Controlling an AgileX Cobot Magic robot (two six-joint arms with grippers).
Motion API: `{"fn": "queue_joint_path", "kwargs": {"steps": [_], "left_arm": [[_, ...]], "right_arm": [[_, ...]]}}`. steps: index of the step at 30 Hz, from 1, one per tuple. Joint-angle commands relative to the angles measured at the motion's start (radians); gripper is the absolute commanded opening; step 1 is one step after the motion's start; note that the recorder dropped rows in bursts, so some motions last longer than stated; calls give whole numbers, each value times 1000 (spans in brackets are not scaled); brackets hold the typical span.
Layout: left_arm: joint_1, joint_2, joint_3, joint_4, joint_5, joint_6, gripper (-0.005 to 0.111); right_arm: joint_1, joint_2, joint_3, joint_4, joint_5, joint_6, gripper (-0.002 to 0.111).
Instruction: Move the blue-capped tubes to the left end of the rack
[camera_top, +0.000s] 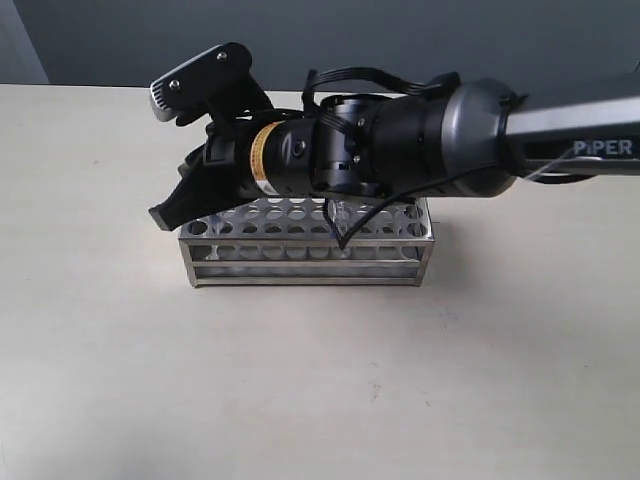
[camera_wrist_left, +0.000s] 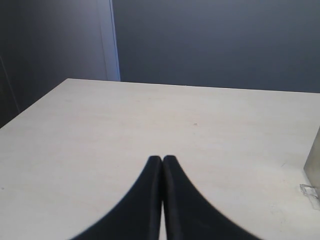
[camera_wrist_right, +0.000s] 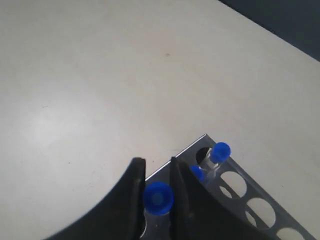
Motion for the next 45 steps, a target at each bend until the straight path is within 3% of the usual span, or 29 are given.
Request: {"fn": "queue_joint_path", "kwargs": {"steps": [1, 23, 31, 37, 45], "left_arm": [[-9, -4, 3, -2, 2, -3, 0], [-9, -4, 3, -2, 2, -3, 0], [-9, -4, 3, -2, 2, -3, 0], [-9, -4, 3, -2, 2, -3, 0], [-9, -4, 3, -4, 2, -3, 0]], "right_arm": [[0, 40, -49, -18, 21, -2, -1], [0, 135, -63, -53, -42, -2, -1], [0, 67, -63, -73, 165, -19, -1], [0, 38, -63, 41, 195, -148, -1], [19, 47, -63, 458, 280, -628, -1]]}}
